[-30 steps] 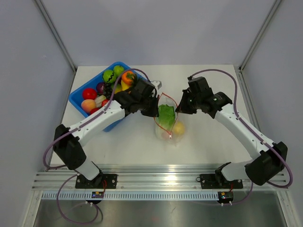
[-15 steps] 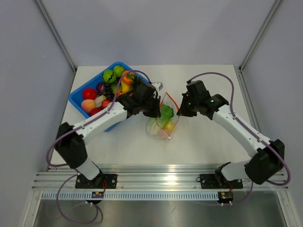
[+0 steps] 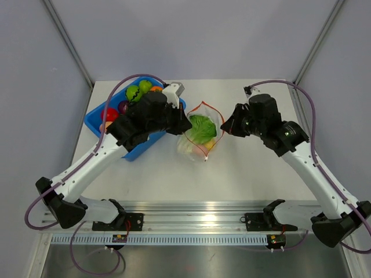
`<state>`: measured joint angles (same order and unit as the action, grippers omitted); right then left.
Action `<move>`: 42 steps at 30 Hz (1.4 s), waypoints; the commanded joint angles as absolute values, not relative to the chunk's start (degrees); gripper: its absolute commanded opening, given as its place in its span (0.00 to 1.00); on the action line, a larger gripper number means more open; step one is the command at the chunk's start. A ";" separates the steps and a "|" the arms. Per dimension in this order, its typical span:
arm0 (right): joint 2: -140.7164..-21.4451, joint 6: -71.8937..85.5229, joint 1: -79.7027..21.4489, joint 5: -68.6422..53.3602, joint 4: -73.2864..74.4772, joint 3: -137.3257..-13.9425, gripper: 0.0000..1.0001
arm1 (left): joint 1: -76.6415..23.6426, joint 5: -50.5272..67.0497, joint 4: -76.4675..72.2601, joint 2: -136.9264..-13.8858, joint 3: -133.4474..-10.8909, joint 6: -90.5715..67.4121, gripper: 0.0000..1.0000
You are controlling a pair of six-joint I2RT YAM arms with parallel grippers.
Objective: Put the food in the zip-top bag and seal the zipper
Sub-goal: Adjust the zipper food storage bag at the center of the board.
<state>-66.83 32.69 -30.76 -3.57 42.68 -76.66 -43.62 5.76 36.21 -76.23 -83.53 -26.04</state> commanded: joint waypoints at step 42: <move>-64.95 40.43 -33.40 -6.84 46.08 -63.91 0.53 | -43.95 6.24 31.12 -80.33 -79.10 -28.83 0.00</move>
